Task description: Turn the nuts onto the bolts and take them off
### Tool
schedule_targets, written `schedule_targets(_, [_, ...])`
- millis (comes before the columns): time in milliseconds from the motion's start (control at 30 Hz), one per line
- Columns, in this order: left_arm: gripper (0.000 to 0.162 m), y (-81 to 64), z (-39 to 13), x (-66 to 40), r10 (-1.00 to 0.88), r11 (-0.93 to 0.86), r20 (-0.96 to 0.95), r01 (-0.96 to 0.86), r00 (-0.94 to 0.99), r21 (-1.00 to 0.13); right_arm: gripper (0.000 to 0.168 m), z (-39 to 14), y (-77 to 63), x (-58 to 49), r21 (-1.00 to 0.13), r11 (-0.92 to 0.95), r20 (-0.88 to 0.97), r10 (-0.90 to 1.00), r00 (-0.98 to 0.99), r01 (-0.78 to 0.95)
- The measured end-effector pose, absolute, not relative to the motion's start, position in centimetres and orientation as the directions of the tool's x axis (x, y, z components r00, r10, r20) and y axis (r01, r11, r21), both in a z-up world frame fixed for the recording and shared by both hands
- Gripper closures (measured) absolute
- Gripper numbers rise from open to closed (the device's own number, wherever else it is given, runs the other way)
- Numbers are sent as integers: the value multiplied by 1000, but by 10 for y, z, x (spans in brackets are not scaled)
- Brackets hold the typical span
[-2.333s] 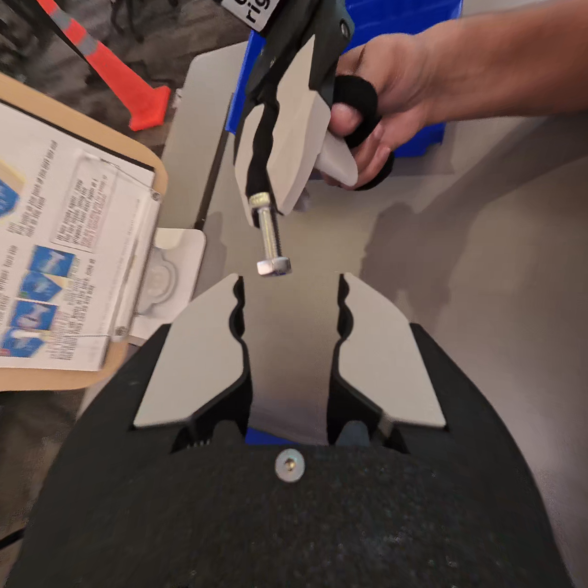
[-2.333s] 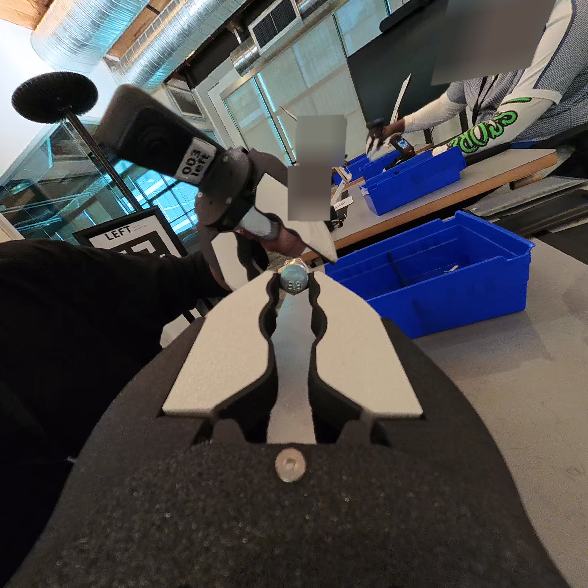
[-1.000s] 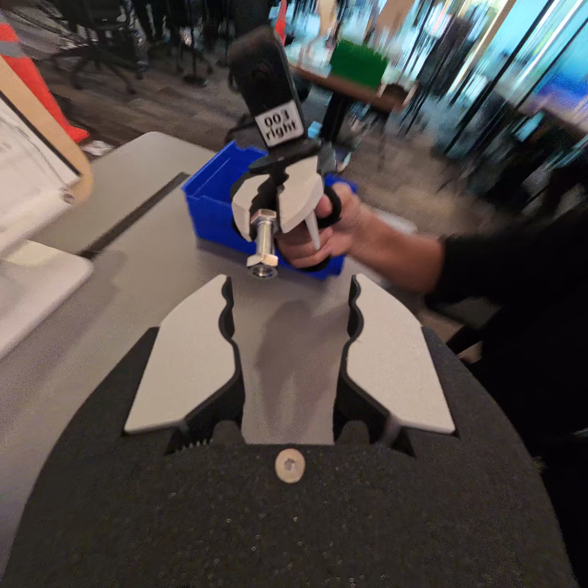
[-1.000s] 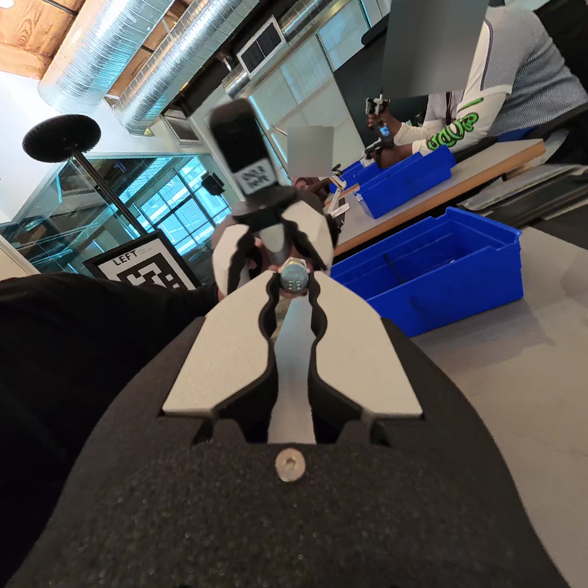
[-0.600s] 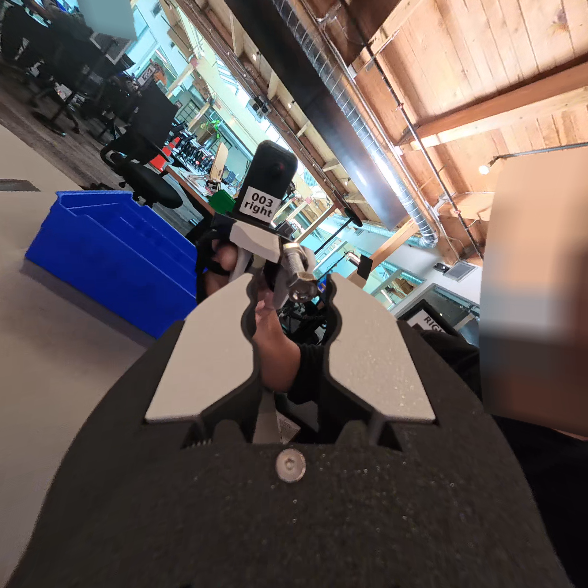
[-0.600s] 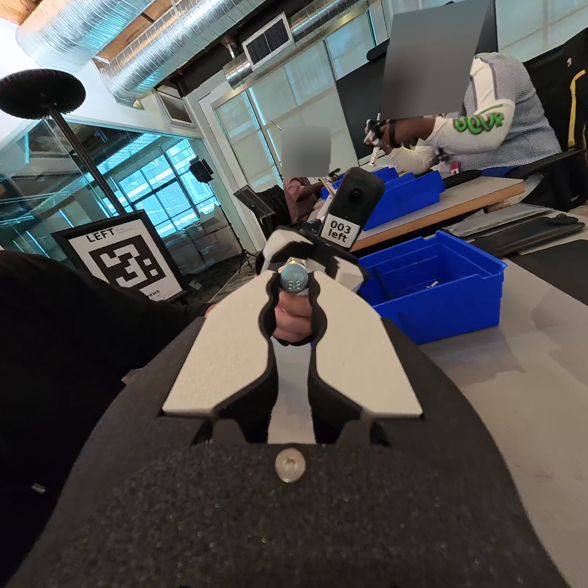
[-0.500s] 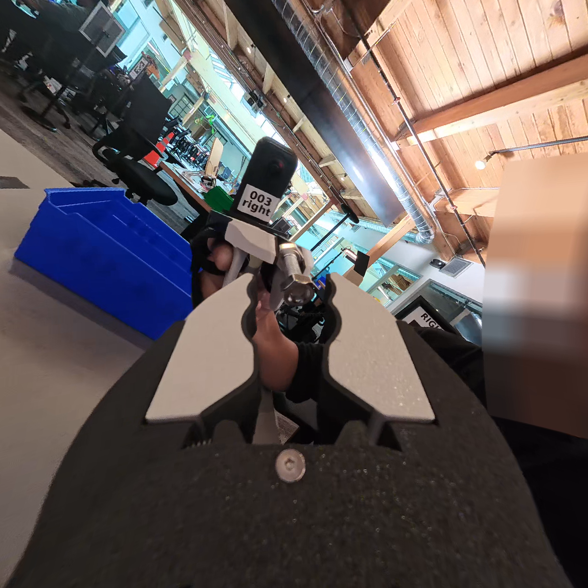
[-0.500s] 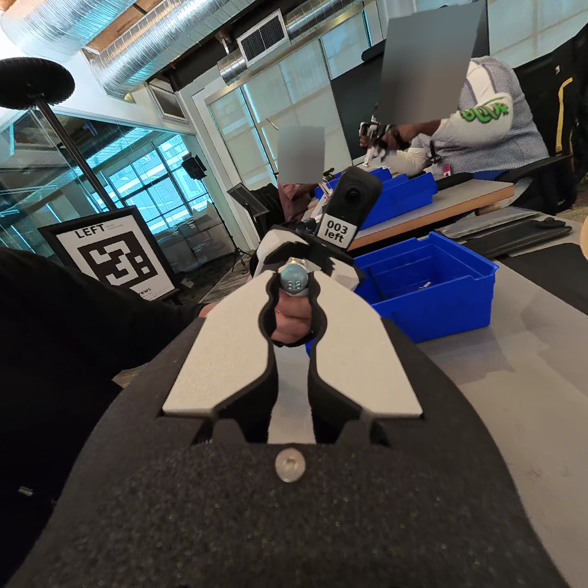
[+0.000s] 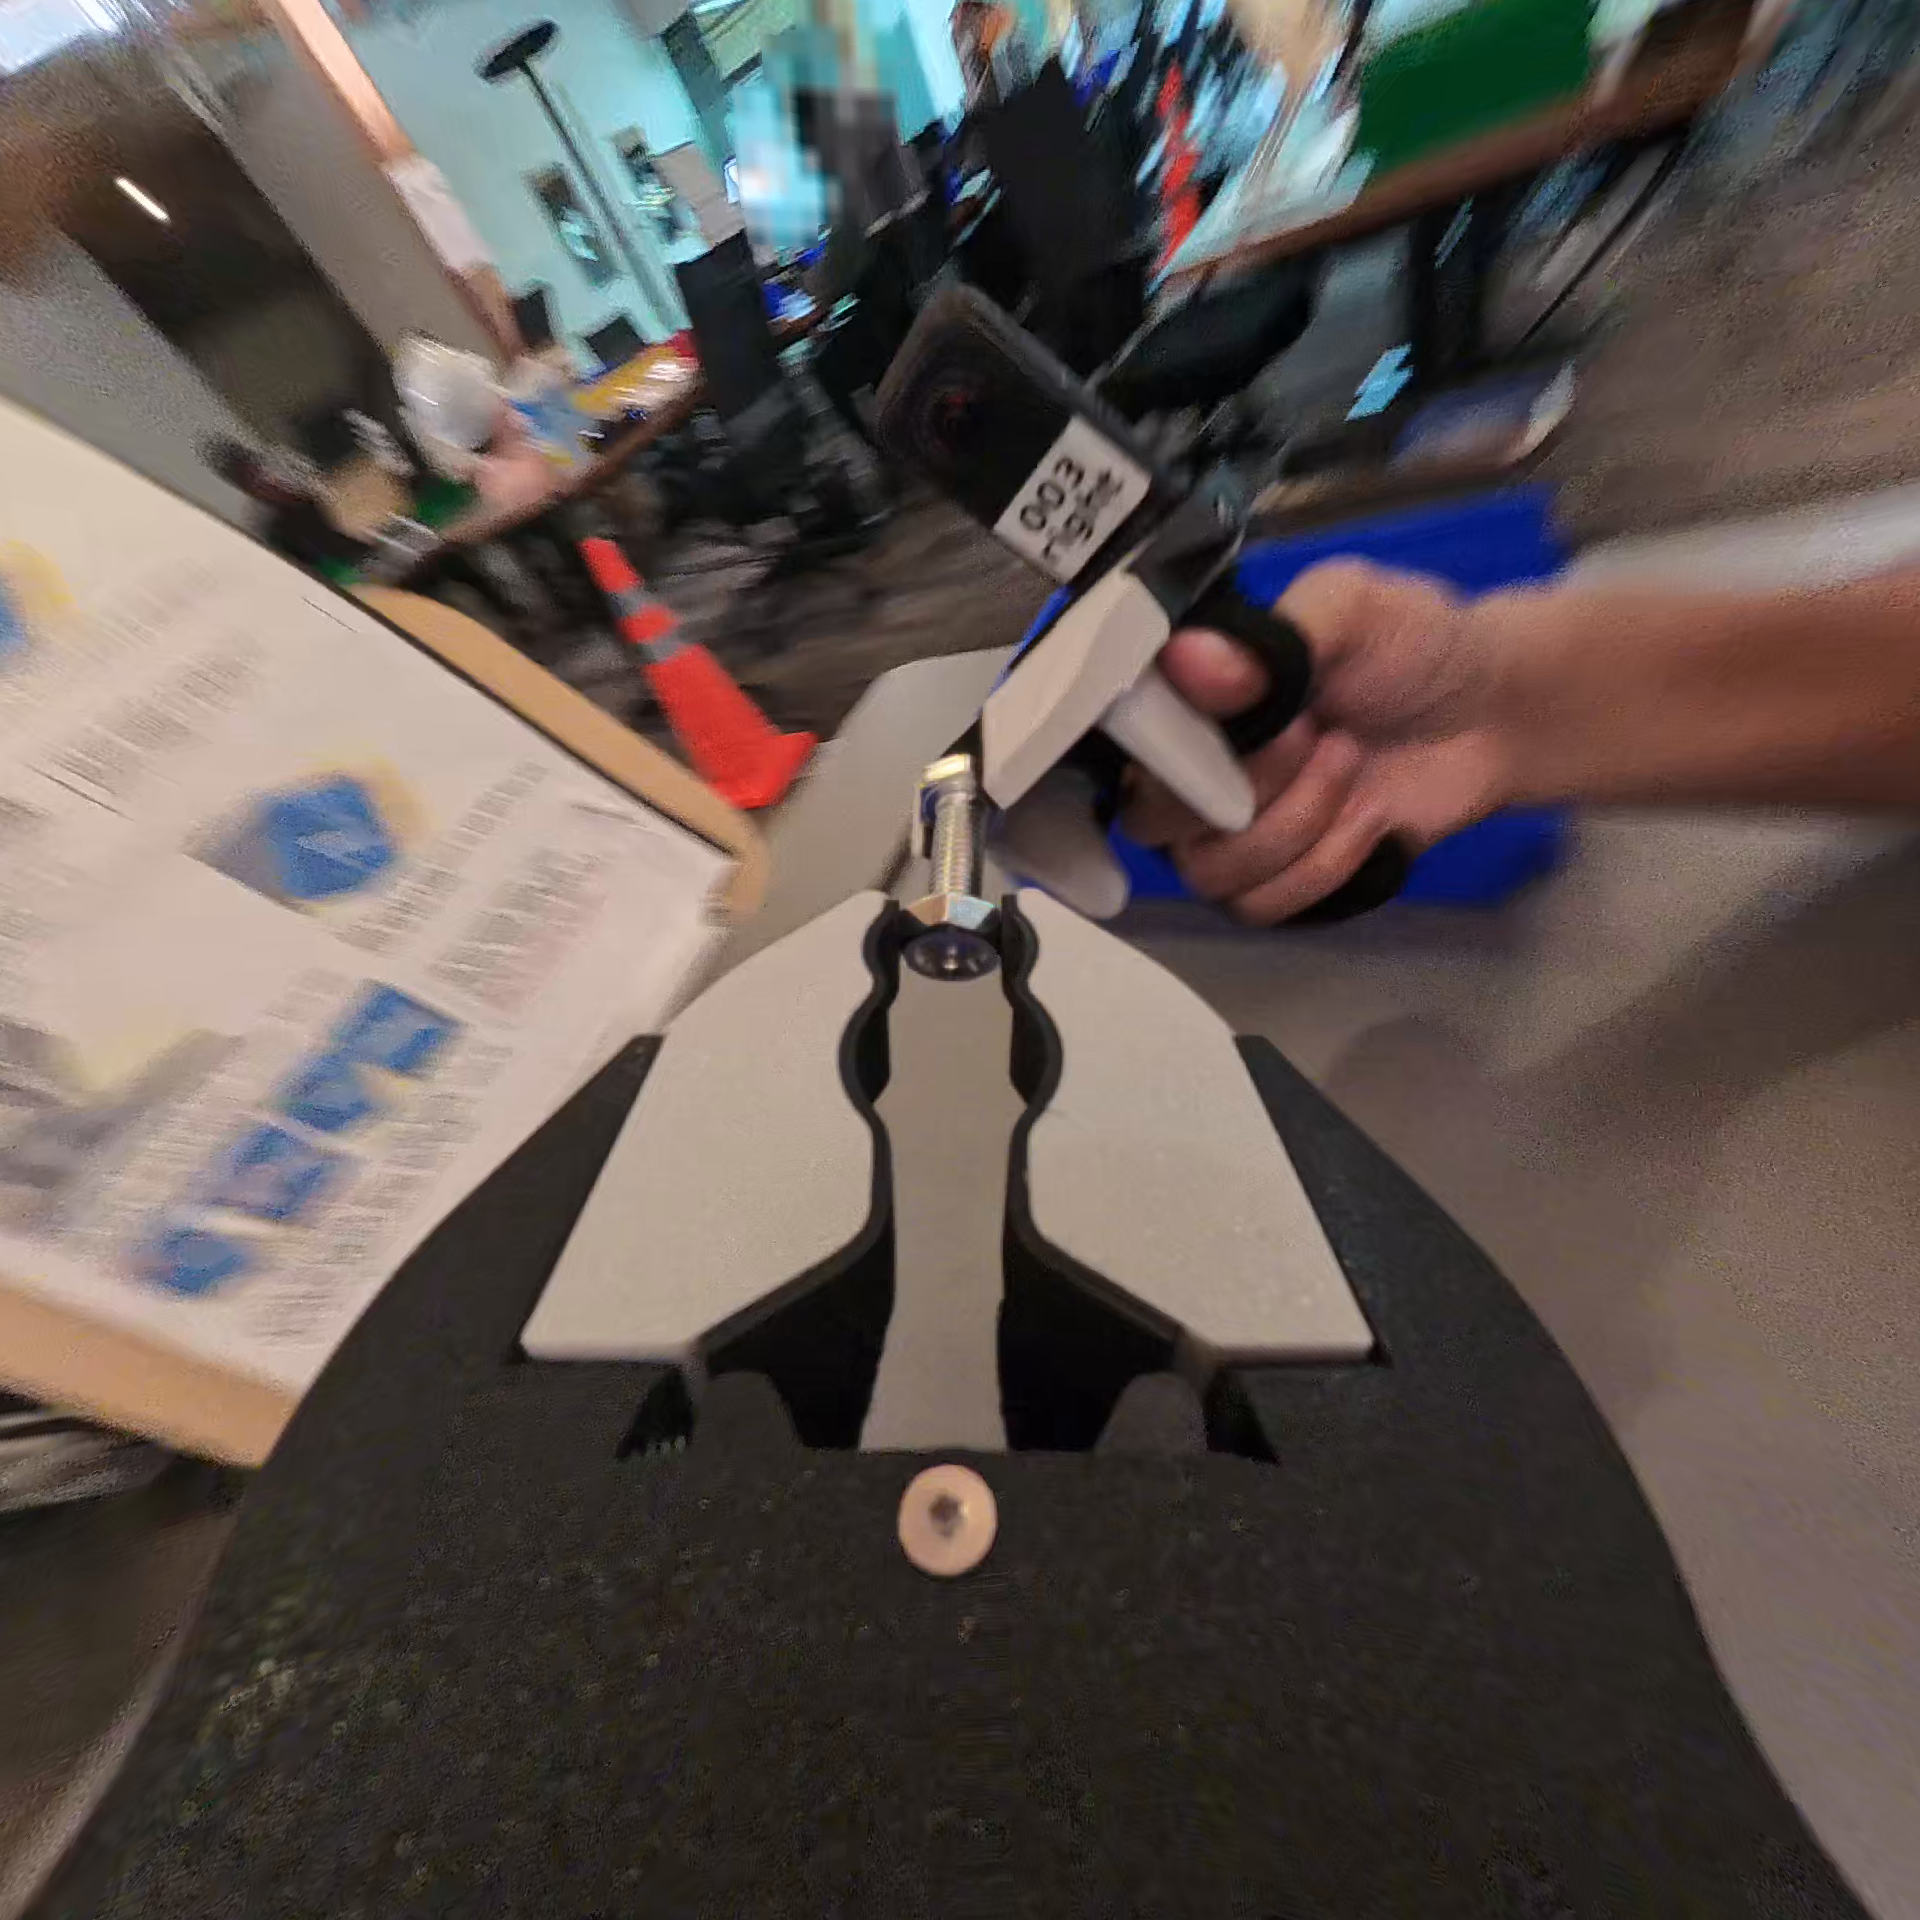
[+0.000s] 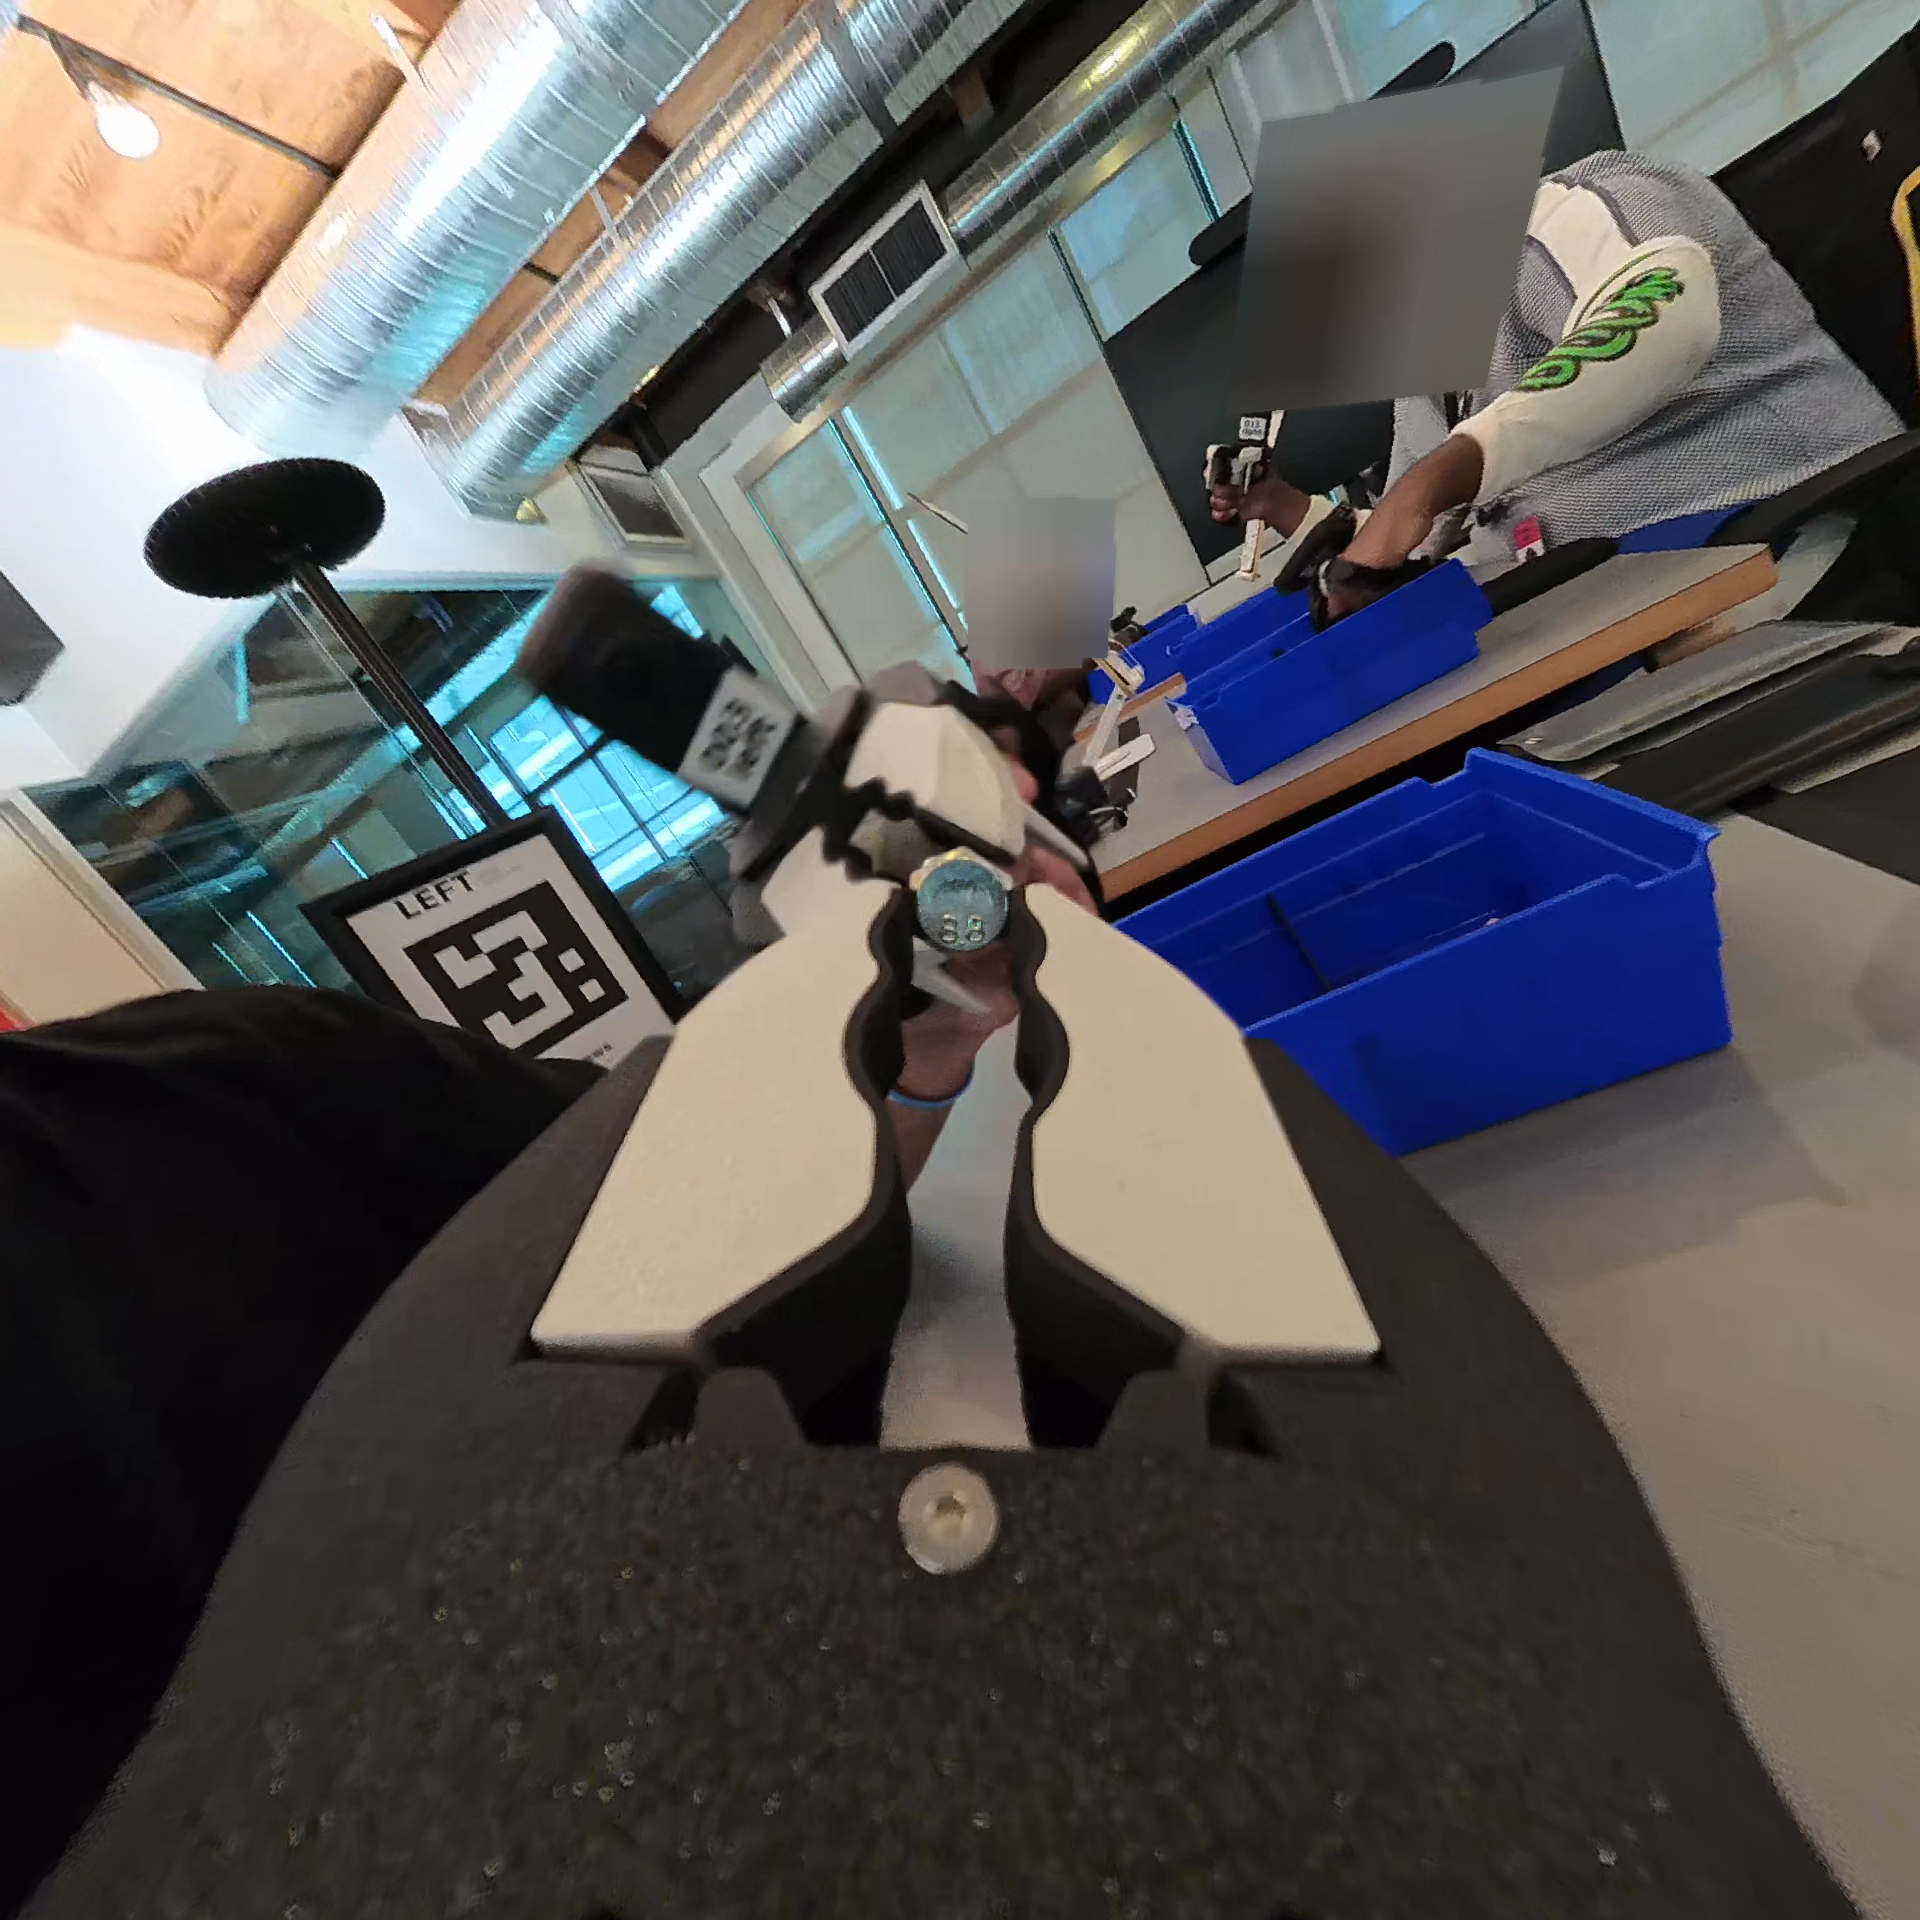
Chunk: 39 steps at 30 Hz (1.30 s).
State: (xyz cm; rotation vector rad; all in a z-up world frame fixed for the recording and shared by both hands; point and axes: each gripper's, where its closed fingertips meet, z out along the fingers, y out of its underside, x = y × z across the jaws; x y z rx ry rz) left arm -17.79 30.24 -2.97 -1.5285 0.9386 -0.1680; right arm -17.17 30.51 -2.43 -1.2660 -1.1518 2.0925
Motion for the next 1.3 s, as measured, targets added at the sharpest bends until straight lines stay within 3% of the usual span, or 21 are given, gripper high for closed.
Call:
schedule_targets(100, [144,306,-26,-177,-450,197,-721,-729,526,-655,151,-21,310,-170,-812,-582,-529,703,-474,44])
schedule_targets(167, [140,296,-18,-161,-516,242,-690,-687,507,-685,151,-21,316,-168,-812,-583,-529,718,-452,26])
schedule_targets(267, [127,289,9,-155,-622,218,-491,-467,611,-857,151,-16,324,-163,-814,-581,-515,732,-446,-14])
schedule_targets(333, [110,300,15,-164,-697,54,-225,-263,681,-963,151,-11,327,-159,-824,-564,-488,751,-444,-48])
schedule_targets(400, [102,312,7,-171,-759,-171,93,-59,645,-984,151,-7,325,-156,-847,-527,-445,779,-442,-77])
schedule_targets(467, [87,318,-2,-174,-772,-378,376,106,512,-920,151,-5,323,-156,-875,-475,-400,818,-413,-92])
schedule_targets(567, [93,318,-3,-179,-712,-606,672,305,203,-735,151,-2,321,-156,-908,-399,-331,867,-372,-124])
schedule_targets(633, [94,322,-5,-184,-650,-695,758,358,58,-624,151,-3,319,-158,-918,-377,-312,878,-364,-123])
schedule_targets(800, [103,313,-20,-164,-582,-791,812,267,-54,-550,151,-9,316,-164,-929,-355,-299,887,-352,-107])
schedule_targets(867, [109,310,-17,-161,-569,-806,817,263,-95,-530,151,-11,316,-166,-934,-344,-294,893,-342,-97])
schedule_targets(933, [137,310,-14,-162,-584,-794,804,279,-107,-540,151,-15,315,-168,-940,-332,-289,898,-332,-77])
schedule_targets(967, [143,310,-12,-165,-591,-787,800,291,-106,-544,151,-16,315,-169,-941,-331,-292,900,-325,-70])
schedule_targets(1100, [144,312,-16,-165,-717,-656,692,251,89,-712,151,-18,317,-170,-911,-409,-365,861,-355,-56])
schedule_targets(1233, [145,315,-16,-165,-863,-242,219,8,455,-970,151,-16,317,-170,-830,-558,-497,753,-431,-16])
schedule_targets(1300, [144,316,-21,-167,-805,0,-149,-251,575,-968,151,-16,315,-170,-777,-629,-567,683,-460,23])
